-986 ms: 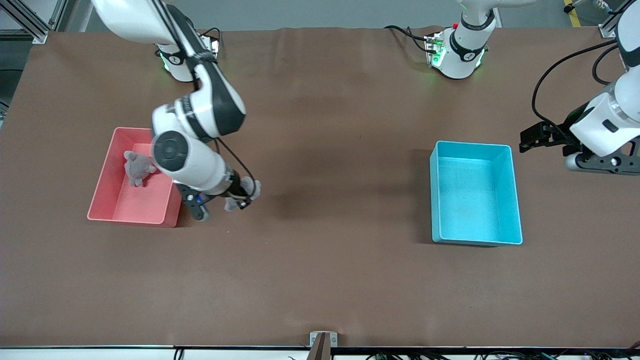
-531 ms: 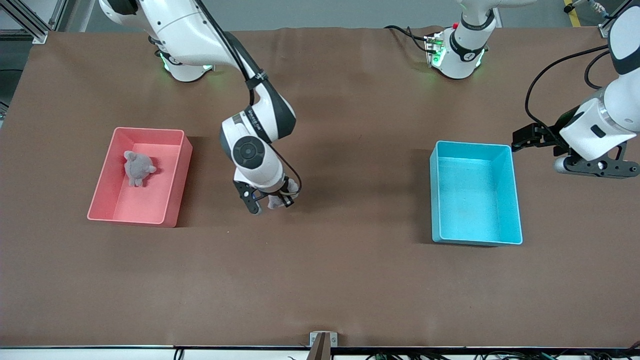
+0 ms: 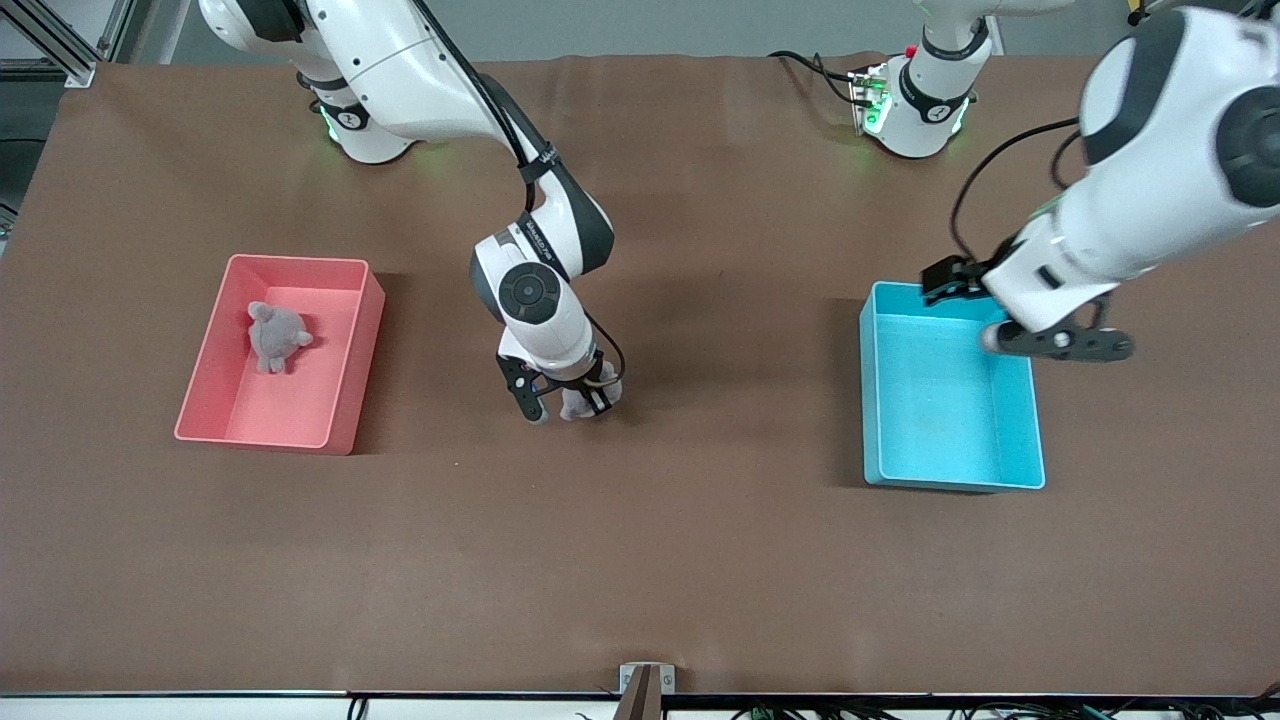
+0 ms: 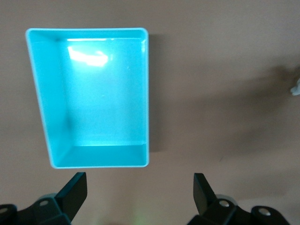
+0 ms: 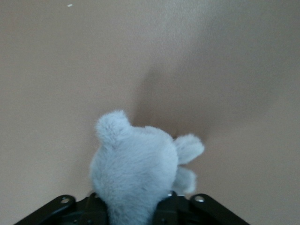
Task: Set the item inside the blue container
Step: 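Carry the plush to mid-table with the right gripper while the left gripper moves, then set the plush on the table with the right gripper while the left gripper approaches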
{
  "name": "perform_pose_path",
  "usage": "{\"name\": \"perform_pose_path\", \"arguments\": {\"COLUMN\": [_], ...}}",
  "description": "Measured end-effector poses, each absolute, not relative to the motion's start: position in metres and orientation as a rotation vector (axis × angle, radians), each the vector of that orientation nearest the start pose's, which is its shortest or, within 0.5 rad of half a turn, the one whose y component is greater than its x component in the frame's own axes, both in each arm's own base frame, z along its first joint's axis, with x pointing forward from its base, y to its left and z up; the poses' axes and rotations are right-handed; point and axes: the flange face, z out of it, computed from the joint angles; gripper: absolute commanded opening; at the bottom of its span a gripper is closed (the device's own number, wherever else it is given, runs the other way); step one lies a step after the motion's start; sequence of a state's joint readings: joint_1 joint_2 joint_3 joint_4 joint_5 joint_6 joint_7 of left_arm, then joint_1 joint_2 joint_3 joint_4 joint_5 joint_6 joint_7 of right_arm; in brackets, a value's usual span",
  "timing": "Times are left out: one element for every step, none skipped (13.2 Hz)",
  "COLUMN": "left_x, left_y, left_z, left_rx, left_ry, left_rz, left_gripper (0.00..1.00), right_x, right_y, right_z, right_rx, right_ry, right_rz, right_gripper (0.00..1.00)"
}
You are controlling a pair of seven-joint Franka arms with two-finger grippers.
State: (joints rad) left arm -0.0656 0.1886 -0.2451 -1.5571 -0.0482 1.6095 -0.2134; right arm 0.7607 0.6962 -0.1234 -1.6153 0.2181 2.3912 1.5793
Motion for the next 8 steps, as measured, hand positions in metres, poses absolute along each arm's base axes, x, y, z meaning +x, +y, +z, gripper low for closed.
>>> {"name": "perform_pose_path", "arguments": {"left_x": [0.580,0.584,0.588,0.591,0.592,0.593,0.594,0.594], "left_y": [-0.195,-0.208,-0.219,-0.228,-0.239,-0.250,-0.261,-0.272], "left_z": [0.515,0.502,0.490,0.478,0.469,0.460,0.451,0.443], "left_rx": [-3.193,-3.200,-3.207,-3.213,-3.224,-3.244,-3.263,-3.280], "left_ry": [0.147,0.150,0.151,0.147,0.133,0.111,0.092,0.076], "left_rz": [0.242,0.241,0.239,0.238,0.239,0.244,0.246,0.245], "left_gripper": [1.00,1.00,1.00,1.00,1.00,1.00,1.00,1.00], "right_x": [0.555,0.555,0.556,0.558,0.560,0.563,0.566,0.569], "right_y": [0.430,0.430,0.430,0.431,0.430,0.428,0.425,0.420], "right_z": [0.228,0.228,0.230,0.232,0.234,0.238,0.242,0.247], "right_rx": [-2.609,-2.608,-2.605,-2.601,-2.597,-2.591,-2.590,-2.605], "right_ry": [1.536,1.535,1.534,1.533,1.533,1.536,1.538,1.528], "right_rz": [0.046,0.045,0.043,0.038,0.032,0.024,0.021,0.024], "right_gripper": [1.00,1.00,1.00,1.00,1.00,1.00,1.00,1.00]}}
